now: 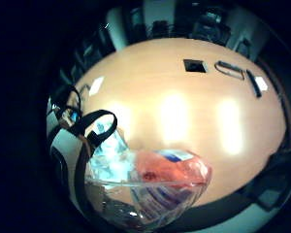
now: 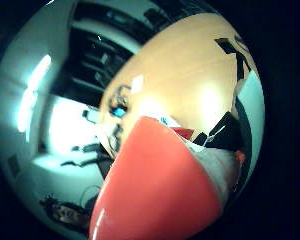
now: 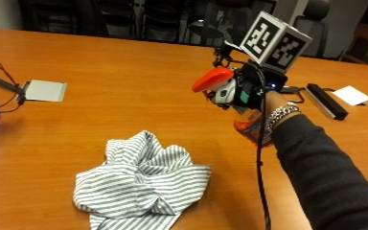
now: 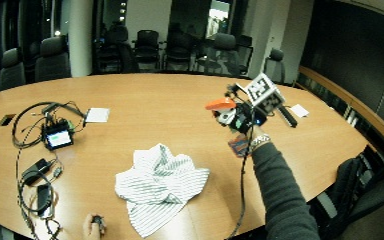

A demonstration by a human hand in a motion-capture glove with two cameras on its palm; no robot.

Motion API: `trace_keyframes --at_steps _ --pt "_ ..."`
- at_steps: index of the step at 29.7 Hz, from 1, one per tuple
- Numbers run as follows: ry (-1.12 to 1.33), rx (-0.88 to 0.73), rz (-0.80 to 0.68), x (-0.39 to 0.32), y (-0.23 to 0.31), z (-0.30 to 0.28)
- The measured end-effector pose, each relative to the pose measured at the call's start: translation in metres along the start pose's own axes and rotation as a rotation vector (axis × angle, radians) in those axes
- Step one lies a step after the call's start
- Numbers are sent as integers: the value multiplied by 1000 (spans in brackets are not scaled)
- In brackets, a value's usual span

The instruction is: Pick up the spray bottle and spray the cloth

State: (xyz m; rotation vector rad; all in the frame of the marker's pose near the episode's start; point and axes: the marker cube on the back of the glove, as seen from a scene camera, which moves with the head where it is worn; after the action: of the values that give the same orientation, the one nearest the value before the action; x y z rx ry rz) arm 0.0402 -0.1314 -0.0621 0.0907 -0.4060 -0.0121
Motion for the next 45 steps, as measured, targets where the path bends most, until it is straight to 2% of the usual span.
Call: trace_keyframes --at_steps 3,7,19,24,38,45 --pt "205 -129 -32 -26 3 -3" --pt "420 -218 -58 -49 2 9" --pt "775 -397 -108 -72 12 87" --pt "933 -414 -133 -70 16 115" --pt "885 -444 -140 -69 18 137" --pt "620 -390 -162 -101 16 109"
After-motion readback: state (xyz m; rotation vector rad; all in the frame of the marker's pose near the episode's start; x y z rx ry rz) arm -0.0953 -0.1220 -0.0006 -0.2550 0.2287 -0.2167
